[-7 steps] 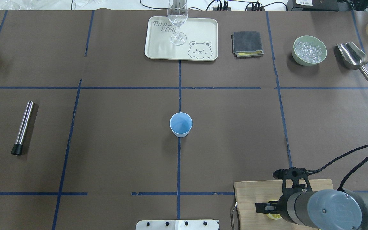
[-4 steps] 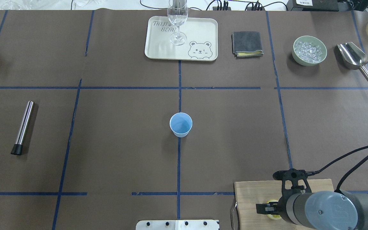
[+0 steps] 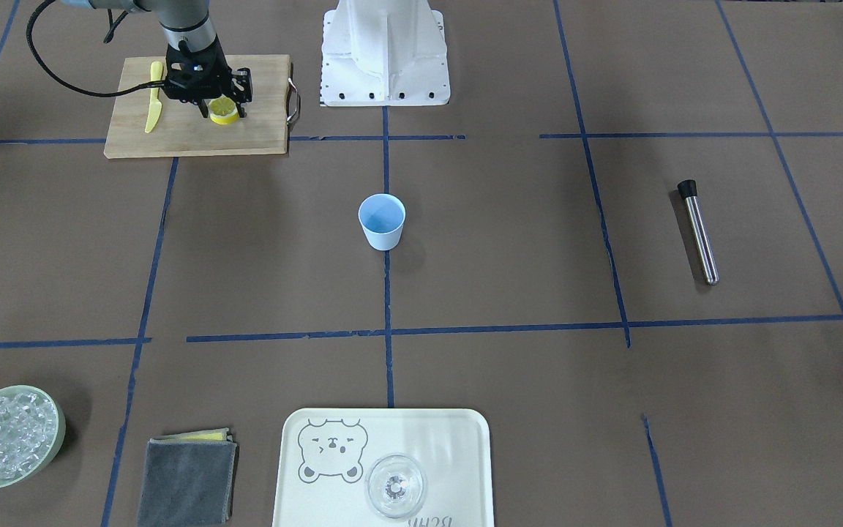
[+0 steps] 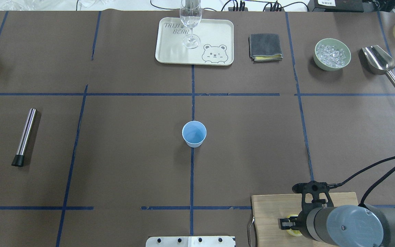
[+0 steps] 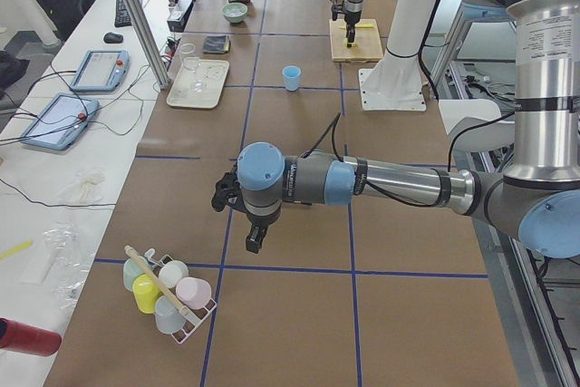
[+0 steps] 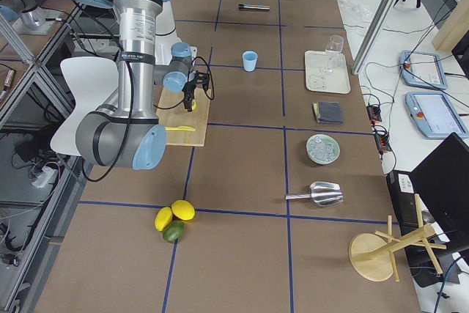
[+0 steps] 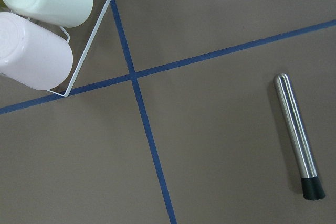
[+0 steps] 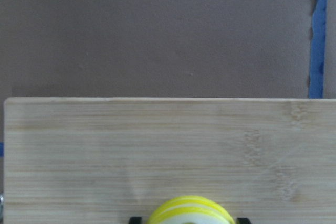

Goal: Squeeze lemon into cup
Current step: 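Close the right gripper on the lemon slice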

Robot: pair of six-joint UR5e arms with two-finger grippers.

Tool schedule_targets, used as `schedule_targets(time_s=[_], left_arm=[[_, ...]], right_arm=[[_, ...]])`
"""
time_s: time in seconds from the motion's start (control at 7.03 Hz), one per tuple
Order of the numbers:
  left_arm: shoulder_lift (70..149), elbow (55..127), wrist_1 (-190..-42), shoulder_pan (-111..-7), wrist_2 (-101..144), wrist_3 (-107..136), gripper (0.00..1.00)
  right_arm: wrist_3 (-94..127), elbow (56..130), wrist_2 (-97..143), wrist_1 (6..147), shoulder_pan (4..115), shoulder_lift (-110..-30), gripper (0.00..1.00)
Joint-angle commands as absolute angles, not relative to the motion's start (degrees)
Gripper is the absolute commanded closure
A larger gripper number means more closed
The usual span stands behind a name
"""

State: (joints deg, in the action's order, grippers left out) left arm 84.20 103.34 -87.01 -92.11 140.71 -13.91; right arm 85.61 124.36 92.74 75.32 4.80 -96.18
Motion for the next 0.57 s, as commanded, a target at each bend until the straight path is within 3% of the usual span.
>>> schedule_targets(time_s=[0.0,0.43], left_arm=[[84.2,103.45,-86.92,-92.2,140.71,-13.89,0.0],[84.2,103.45,-86.92,-92.2,140.71,-13.89,0.0]], right_arm=[[85.61,124.63,92.72,75.32,4.92,-96.24,0.65],[85.61,126.99,92.81,75.32,5.27,-96.94,0.64]])
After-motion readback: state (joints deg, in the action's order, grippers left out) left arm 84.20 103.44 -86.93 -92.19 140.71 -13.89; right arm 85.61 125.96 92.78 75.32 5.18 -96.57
